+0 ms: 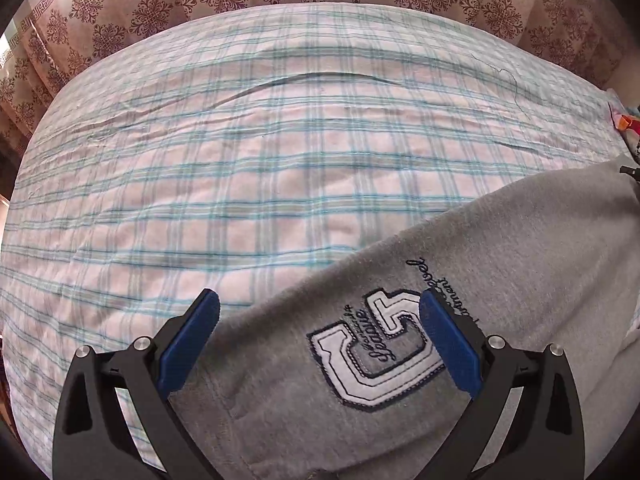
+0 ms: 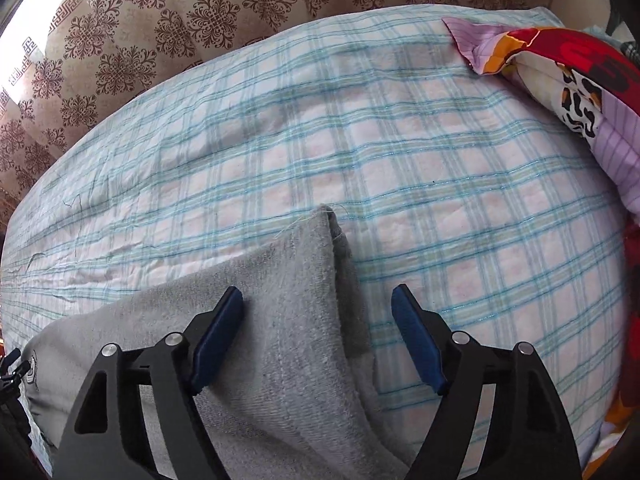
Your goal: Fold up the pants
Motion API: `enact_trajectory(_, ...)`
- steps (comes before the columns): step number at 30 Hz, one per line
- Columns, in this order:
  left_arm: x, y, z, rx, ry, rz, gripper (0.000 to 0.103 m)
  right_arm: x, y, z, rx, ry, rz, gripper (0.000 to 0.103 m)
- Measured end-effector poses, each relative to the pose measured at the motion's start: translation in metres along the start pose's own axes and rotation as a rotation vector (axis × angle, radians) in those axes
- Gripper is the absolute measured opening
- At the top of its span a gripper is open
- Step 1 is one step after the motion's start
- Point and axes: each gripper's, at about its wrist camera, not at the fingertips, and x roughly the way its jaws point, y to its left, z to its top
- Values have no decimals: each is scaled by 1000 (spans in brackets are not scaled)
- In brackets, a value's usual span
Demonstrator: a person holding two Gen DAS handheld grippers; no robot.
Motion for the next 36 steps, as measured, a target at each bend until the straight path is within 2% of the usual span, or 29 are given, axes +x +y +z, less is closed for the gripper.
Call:
enact_trajectory(2, 10, 4, 3, 39, 17, -3, 101, 0, 5, 0, -6, -3, 11, 61)
enact_trajectory(6, 23, 6, 6, 85, 41, -57, 101, -1, 9, -1, -15, -12, 17, 49)
enact_trajectory(8, 26, 6, 7, 90, 40, -85, 91, -2, 10, -1, -7, -20, 16, 38)
enact_trajectory(10, 23, 4, 7, 89, 27, -112, 64, -7, 3, -4, 12, -31, 25, 30)
enact_trajectory(11, 20, 2, 7, 95, 22, -125, 55, -10, 0, -4, 20, -38, 37, 26)
enact_trajectory(12, 17, -1, 6, 103, 16, -120, 35, -15, -2, -5, 25, -50, 43, 23)
enact_trajectory(13, 15, -3, 6, 109, 17, -111, 21, -20, -3, -5, 26, -66, 40, 20)
enact_trajectory(15, 6, -4, 7, 95, 11, -133, 7, -32, -4, -5, 29, -102, 46, 16)
enact_trajectory(17, -8, -1, 9, 77, -24, -139, 6, -48, -4, -4, 27, -148, 47, 11)
enact_trajectory(21, -44, 6, 15, 29, -113, -130, 6, -85, -2, 1, 17, -266, 29, 9)
enact_trajectory(26, -73, 8, 24, -26, -205, -72, 5, -116, 0, 13, 41, -381, -1, 7)
enact_trajectory(28, -73, 8, 27, -46, -224, -19, 5, -118, 3, 18, 38, -405, -53, 3)
enact_trajectory(31, -61, 12, 29, -91, -218, 24, 5, -111, 5, 28, 51, -430, -114, 3)
enact_trajectory(33, -45, 15, 28, -114, -182, 33, 5, -100, 2, 37, 72, -409, -106, 3)
enact_trajectory(36, -21, 16, 26, -131, -129, 37, 5, -77, -4, 44, 91, -340, -48, 5)
